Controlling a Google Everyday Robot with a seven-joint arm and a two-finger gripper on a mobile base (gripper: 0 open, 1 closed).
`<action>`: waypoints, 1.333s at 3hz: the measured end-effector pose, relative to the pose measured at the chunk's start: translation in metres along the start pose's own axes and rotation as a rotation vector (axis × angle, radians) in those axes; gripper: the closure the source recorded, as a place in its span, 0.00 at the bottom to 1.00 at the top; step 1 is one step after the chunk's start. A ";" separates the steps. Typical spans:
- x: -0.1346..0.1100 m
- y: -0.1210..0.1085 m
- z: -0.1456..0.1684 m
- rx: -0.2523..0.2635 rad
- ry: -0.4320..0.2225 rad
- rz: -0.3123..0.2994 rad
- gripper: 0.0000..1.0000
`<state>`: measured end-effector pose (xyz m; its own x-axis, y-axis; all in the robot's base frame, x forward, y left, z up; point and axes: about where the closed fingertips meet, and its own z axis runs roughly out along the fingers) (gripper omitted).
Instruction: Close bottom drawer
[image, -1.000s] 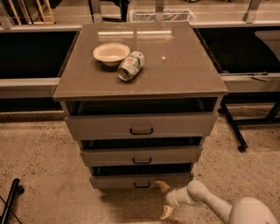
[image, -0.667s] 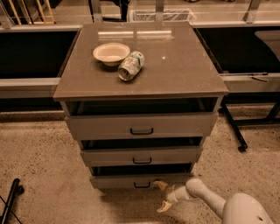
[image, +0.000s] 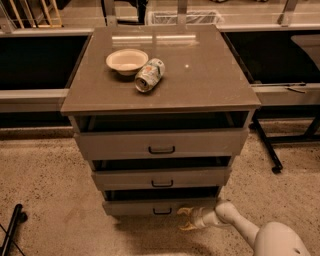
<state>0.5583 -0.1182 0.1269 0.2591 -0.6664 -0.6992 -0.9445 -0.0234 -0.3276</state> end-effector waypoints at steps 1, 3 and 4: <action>0.002 -0.010 0.000 0.023 -0.002 0.002 0.22; 0.002 -0.006 -0.002 0.023 -0.001 0.003 0.00; 0.001 0.015 -0.026 0.003 0.018 0.014 0.00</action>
Offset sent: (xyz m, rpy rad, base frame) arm 0.0084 -0.0006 0.0016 0.0070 -0.0119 -0.0147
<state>0.5392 -0.1382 0.1377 0.2417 -0.6801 -0.6921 -0.9476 -0.0118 -0.3194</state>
